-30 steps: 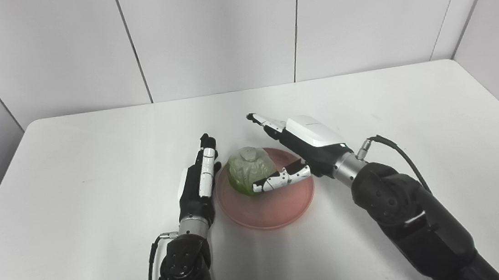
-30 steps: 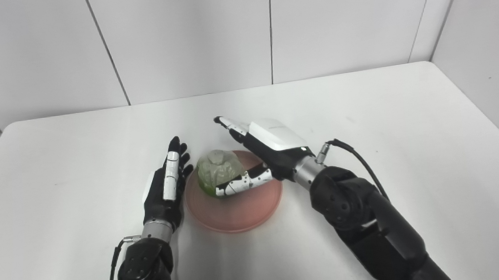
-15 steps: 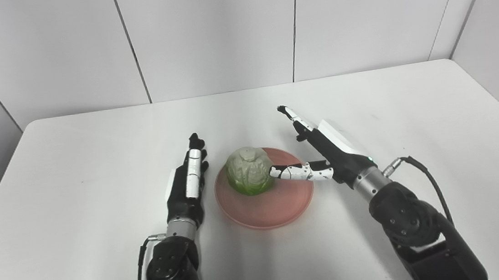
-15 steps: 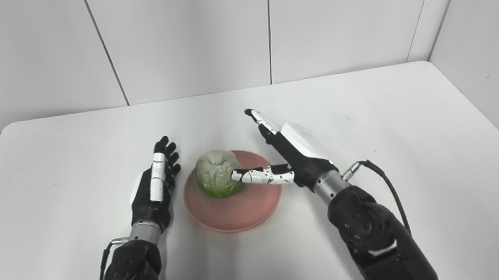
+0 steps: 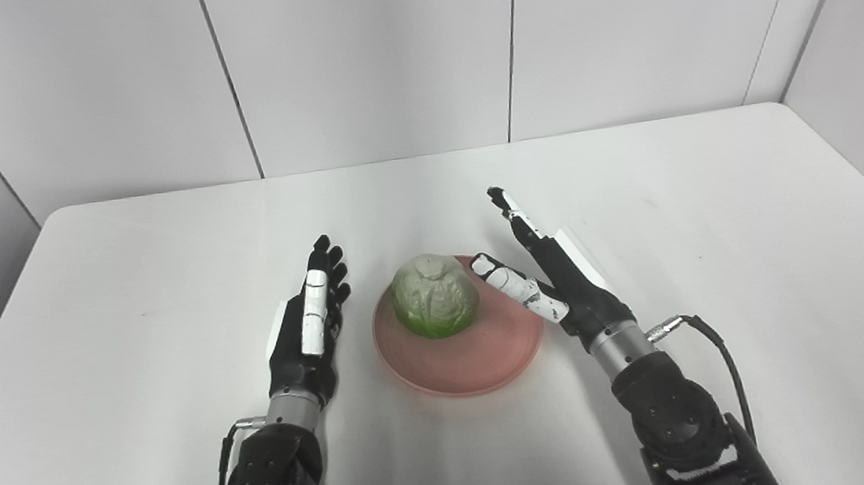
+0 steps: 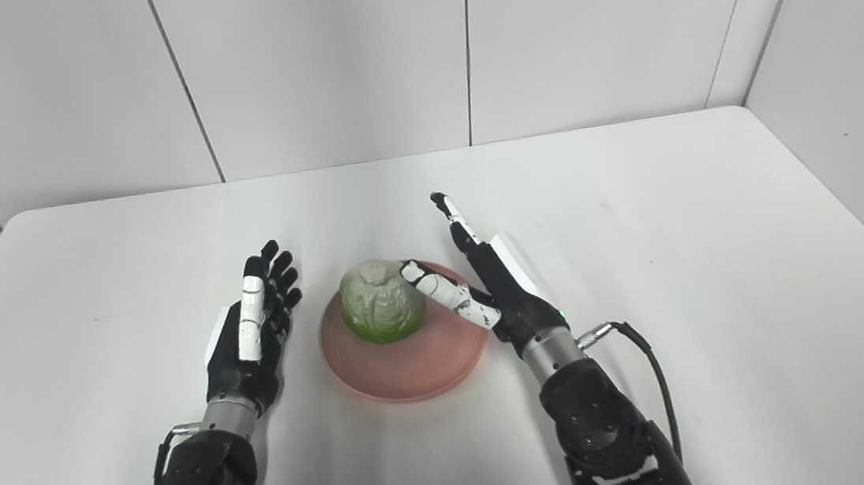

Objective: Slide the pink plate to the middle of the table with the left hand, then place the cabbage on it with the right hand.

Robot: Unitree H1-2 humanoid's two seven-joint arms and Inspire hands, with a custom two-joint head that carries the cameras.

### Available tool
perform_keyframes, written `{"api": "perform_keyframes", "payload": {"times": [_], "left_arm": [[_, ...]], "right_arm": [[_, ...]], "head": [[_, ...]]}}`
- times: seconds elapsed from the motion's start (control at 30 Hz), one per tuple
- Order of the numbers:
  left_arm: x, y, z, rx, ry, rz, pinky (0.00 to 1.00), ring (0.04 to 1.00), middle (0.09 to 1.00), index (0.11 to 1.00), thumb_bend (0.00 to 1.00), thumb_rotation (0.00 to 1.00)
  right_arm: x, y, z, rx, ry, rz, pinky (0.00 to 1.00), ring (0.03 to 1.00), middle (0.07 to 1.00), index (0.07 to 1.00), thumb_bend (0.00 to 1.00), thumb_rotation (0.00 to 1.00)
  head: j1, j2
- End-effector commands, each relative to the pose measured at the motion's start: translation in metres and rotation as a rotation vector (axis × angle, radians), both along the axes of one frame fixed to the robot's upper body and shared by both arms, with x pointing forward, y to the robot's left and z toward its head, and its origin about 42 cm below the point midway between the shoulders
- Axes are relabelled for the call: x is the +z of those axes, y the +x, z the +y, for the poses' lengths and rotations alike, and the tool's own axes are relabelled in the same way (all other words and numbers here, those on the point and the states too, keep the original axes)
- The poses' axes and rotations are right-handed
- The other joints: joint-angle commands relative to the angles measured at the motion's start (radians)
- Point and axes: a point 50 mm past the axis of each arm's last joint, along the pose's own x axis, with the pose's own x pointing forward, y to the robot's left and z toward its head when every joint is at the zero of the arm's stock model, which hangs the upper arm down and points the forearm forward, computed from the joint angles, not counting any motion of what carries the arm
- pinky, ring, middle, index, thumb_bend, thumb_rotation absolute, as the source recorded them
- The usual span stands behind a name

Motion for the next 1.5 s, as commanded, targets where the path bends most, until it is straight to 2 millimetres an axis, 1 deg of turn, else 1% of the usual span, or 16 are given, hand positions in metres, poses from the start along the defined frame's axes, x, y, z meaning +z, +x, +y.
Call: {"api": "perform_keyframes", "payload": {"times": [0.0, 0.1, 0.2, 0.27, 0.37, 0.5, 0.6, 0.83, 0.97, 1.1, 1.2, 1.23, 1.3, 1.47], "left_arm": [[0.018, 0.005, -0.002, -0.013, -0.016, -0.098, 1.00, 0.999, 0.998, 0.977, 0.76, 1.00], [0.016, 0.005, -0.002, -0.020, -0.011, -0.114, 1.00, 0.995, 0.995, 0.972, 0.76, 1.00], [0.014, 0.005, 0.000, -0.027, -0.006, -0.119, 1.00, 0.993, 0.994, 0.971, 0.77, 1.00], [0.013, 0.005, 0.001, -0.026, -0.002, -0.126, 1.00, 0.994, 0.995, 0.972, 0.77, 1.00], [0.012, 0.006, 0.002, -0.024, -0.003, -0.135, 0.99, 0.990, 0.991, 0.972, 0.76, 1.00], [0.010, 0.006, 0.001, -0.022, -0.013, -0.139, 0.98, 0.987, 0.990, 0.971, 0.76, 1.00], [0.009, 0.005, -0.001, -0.030, -0.013, -0.139, 1.00, 0.997, 0.998, 0.983, 0.76, 1.00], [0.008, 0.001, -0.006, -0.053, 0.006, -0.136, 1.00, 1.000, 1.000, 1.000, 0.75, 1.00], [0.006, 0.000, -0.009, -0.059, 0.017, -0.141, 1.00, 1.000, 1.000, 1.000, 0.77, 1.00], [0.007, 0.000, -0.014, -0.052, 0.014, -0.138, 1.00, 1.000, 1.000, 1.000, 0.75, 1.00], [0.008, -0.001, -0.017, -0.046, 0.016, -0.138, 1.00, 1.000, 1.000, 1.000, 0.74, 1.00], [0.008, -0.001, -0.018, -0.044, 0.018, -0.138, 1.00, 1.000, 1.000, 1.000, 0.74, 1.00], [0.008, -0.001, -0.018, -0.043, 0.019, -0.136, 1.00, 1.000, 1.000, 1.000, 0.74, 1.00], [0.008, 0.001, -0.019, -0.041, 0.019, -0.133, 1.00, 1.000, 1.000, 1.000, 0.74, 1.00]], "right_arm": [[0.009, 0.004, 0.006, -0.033, 0.135, -0.006, 1.00, 1.000, 1.000, 1.000, 0.65, 1.00], [0.005, 0.008, 0.008, -0.036, 0.294, 0.001, 1.00, 1.000, 1.000, 1.000, 0.71, 0.96], [0.001, 0.011, 0.009, -0.031, 0.416, 0.000, 1.00, 1.000, 1.000, 1.000, 0.71, 0.90], [-0.003, 0.011, 0.010, -0.045, 0.455, 0.000, 1.00, 1.000, 1.000, 1.000, 0.72, 0.90], [-0.005, 0.011, 0.011, -0.047, 0.493, 0.001, 1.00, 1.000, 1.000, 1.000, 0.73, 0.93], [-0.007, 0.010, 0.012, -0.065, 0.561, -0.015, 1.00, 1.000, 1.000, 1.000, 0.70, 0.91], [-0.008, 0.010, 0.011, -0.086, 0.593, -0.014, 1.00, 1.000, 1.000, 1.000, 0.69, 0.91], [-0.009, 0.009, 0.004, -0.106, 0.637, 0.018, 1.00, 1.000, 1.000, 1.000, 0.64, 0.99], [-0.013, 0.009, -0.001, -0.122, 0.640, -0.006, 1.00, 1.000, 1.000, 1.000, 0.60, 1.00], [-0.012, 0.005, -0.004, -0.127, 0.650, 0.002, 1.00, 1.000, 1.000, 1.000, 0.58, 1.00], [-0.014, 0.005, -0.005, -0.127, 0.651, 0.027, 1.00, 1.000, 1.000, 1.000, 0.60, 1.00], [-0.014, 0.005, -0.005, -0.127, 0.651, 0.037, 1.00, 1.000, 1.000, 1.000, 0.63, 1.00], [-0.016, 0.005, -0.005, -0.117, 0.654, 0.045, 1.00, 1.000, 1.000, 1.000, 0.65, 1.00], [-0.019, 0.005, -0.006, -0.109, 0.647, 0.055, 1.00, 1.000, 1.000, 1.000, 0.66, 0.99]], "head": [[-0.002, 0.001], [-0.004, 0.000], [-0.018, -0.002], [-0.024, -0.002], [-0.034, -0.005], [-0.034, -0.002], [-0.027, -0.002], [-0.010, -0.004], [0.011, -0.007], [0.028, -0.004], [0.034, -0.008], [0.034, -0.008], [0.040, -0.010], [0.043, -0.014]]}}
